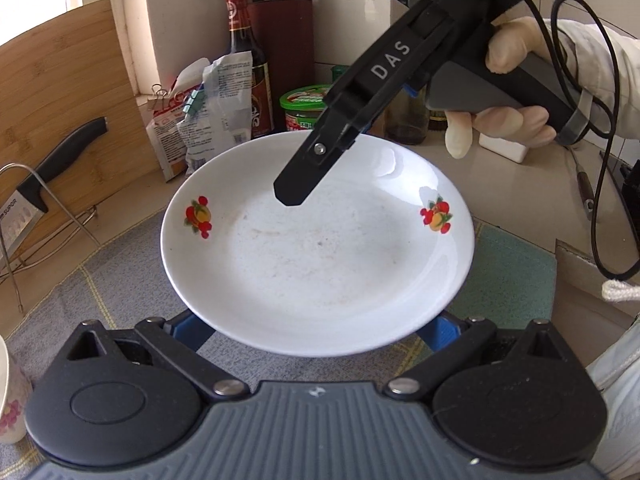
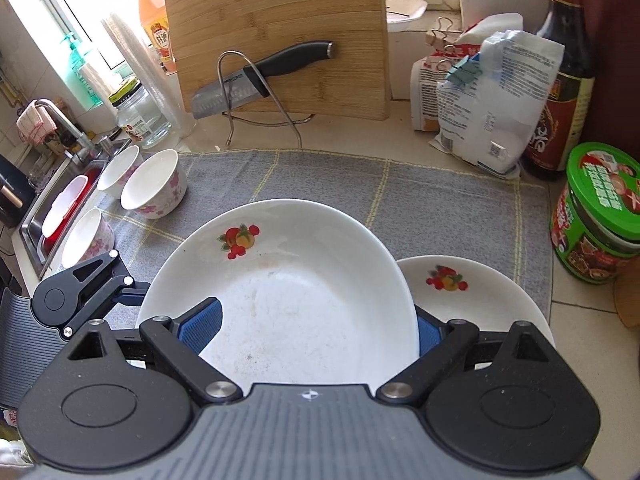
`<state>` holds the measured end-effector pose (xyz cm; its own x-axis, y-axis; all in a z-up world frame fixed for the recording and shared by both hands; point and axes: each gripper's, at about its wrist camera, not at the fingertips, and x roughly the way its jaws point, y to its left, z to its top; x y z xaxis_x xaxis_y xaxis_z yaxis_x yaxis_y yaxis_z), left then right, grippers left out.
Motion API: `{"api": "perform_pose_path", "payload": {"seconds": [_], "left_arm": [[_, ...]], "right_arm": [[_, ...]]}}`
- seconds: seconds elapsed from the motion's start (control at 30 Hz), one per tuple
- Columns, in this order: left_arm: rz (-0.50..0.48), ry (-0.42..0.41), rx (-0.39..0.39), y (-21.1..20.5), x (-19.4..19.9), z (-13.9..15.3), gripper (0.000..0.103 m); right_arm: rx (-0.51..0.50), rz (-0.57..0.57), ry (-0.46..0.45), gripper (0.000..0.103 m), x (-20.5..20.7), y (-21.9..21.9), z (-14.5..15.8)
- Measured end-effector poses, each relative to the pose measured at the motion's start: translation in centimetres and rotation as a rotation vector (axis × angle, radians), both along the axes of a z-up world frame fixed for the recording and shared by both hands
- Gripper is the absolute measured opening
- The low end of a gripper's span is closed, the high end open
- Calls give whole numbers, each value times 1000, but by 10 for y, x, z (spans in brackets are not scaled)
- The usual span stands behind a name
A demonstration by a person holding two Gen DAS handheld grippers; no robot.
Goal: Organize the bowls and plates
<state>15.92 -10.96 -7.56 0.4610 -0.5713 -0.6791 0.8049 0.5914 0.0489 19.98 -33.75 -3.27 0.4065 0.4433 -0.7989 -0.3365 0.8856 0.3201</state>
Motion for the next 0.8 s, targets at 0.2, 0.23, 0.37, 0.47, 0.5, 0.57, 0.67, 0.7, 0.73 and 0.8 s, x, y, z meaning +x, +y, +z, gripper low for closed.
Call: {"api": "perform_pose_path", "payload": {"seconds": [0.2,0.23,0.37,0.47,0.5,0.57,0.67,0.7,0.73,0.8], "left_arm": [[-51,5,-2,-11,-2,-1,102],[-58,7,-2,-14,-2,-2,102],[-84,18,2,-22,-1,-7,102],[-103,25,3,-29,0,-10,102],[-108,28,4,-31,0,-12,102],[-119,33,8,-35,0,-14,102],[-131,41,14,-40,1,-17,102],[-134,42,16,-41,1,-18,102],[-137,43,16,-42,2,-19,102],[-143,47,20,-45,3,-20,102]], "right_arm": [[-8,-51,4,98,-9,-18,-3],[-8,-59,5,98,-10,-20,-3],[-13,-85,11,98,-15,-30,-5],[-18,-103,18,98,-19,-37,-8],[-18,-109,22,98,-20,-39,-10],[-18,-120,28,98,-22,-44,-12],[-18,-132,38,98,-23,-49,-16],[-20,-136,41,98,-24,-50,-17],[-22,-137,42,98,-24,-51,-19],[-23,-143,49,98,-25,-54,-21]]}}
